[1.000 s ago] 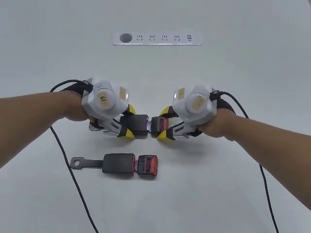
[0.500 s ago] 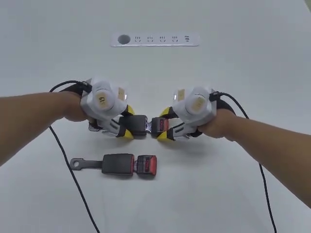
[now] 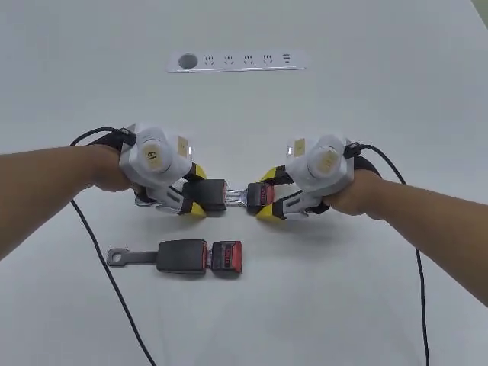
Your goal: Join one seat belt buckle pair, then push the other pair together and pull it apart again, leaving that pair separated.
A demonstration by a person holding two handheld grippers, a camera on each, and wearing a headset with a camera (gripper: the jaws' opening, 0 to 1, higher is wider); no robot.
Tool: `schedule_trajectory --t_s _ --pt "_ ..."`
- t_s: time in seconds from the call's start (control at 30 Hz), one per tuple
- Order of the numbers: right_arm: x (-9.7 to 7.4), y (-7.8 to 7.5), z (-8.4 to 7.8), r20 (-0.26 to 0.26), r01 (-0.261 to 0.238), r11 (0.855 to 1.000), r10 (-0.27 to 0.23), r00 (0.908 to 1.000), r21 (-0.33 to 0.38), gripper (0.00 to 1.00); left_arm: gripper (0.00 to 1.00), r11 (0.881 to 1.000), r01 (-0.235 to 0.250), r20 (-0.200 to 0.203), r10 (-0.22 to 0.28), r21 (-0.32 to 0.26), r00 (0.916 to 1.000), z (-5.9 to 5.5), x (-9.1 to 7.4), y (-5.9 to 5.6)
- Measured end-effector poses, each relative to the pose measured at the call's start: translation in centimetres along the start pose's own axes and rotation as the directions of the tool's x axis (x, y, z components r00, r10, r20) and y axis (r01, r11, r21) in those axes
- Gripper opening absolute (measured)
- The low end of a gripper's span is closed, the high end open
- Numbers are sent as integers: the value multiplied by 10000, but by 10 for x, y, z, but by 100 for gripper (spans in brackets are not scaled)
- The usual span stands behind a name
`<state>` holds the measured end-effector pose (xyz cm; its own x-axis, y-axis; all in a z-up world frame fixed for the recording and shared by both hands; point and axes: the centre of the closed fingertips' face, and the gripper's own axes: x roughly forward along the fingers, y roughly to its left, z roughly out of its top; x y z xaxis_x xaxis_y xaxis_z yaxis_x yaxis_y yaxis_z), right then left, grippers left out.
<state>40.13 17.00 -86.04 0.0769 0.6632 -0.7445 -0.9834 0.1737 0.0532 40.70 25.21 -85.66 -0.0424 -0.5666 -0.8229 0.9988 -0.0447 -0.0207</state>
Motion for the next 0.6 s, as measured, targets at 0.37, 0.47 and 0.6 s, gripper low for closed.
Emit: schedule_trajectory --t_s 0.37,0.47,0.6 --pt "-14 -4 -15 -191 -97 9999 95 9998 -91 35 35 10000 -30 39 31 -89 10000 0 0 0" --pt "-20 -7 -22 -245 -82 9999 81 9997 -71 35 35 10000 -26 9 26 -72 10000 0 0 0" --pt "-27 -9 -33 -238 -49 10000 47 9997 -83 35 35 10000 -27 0 27 -80 10000 0 0 0"
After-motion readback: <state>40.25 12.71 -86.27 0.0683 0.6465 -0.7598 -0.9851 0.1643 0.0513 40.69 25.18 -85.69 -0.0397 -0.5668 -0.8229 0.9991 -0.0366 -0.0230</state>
